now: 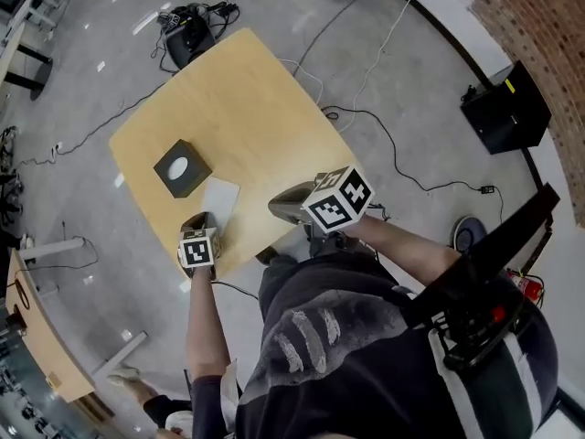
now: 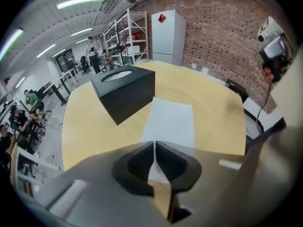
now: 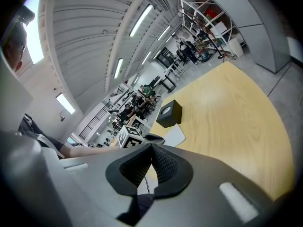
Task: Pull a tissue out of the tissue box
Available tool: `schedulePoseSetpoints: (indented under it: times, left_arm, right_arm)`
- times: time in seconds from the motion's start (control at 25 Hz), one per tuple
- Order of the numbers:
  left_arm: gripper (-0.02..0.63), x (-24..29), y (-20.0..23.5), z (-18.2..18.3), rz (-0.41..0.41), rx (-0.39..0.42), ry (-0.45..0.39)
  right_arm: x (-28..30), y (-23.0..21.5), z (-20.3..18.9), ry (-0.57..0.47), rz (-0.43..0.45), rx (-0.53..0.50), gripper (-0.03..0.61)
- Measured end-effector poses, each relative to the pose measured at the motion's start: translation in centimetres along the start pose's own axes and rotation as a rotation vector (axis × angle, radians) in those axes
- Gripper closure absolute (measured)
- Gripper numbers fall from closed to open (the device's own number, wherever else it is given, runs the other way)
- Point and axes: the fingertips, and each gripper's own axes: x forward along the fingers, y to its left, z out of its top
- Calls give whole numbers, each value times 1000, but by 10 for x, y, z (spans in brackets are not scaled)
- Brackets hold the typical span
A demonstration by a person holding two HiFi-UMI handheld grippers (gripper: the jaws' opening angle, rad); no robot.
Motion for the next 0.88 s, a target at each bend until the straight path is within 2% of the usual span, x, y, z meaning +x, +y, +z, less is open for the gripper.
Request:
schedulePoseSetpoints:
  times: [0.16,0.28,0.4,0.56,0.6,0.76,0.88]
  left_arm:
    - [601,9,-4,5,-67,91,-26]
    - [603,17,-21,29,-125,182,-94]
    - [598,18,-10,26,-159,221,-73]
    - [477,-2,9,31,-179,166,-125]
    - [463,-8,10,34,-171,154,-140]
    - [449,-33,18,37,-122,126,-179]
    - [437,-55,30,42,-129,-10,-272]
  right_arm:
    - [-9,0,-7,-9,-12,9,581]
    - [-29,-10,-12,-23,-22,10,581]
    - [-22,-12,-12,-20,-27,18,581]
    - [-8,-8,-9,-16,-26,24,581]
    - [-7,-7,-7,-15,-21,20,581]
    - [3,4,-2,-5,14,-2,581]
    - [11,14,4,-10,48,-18,581]
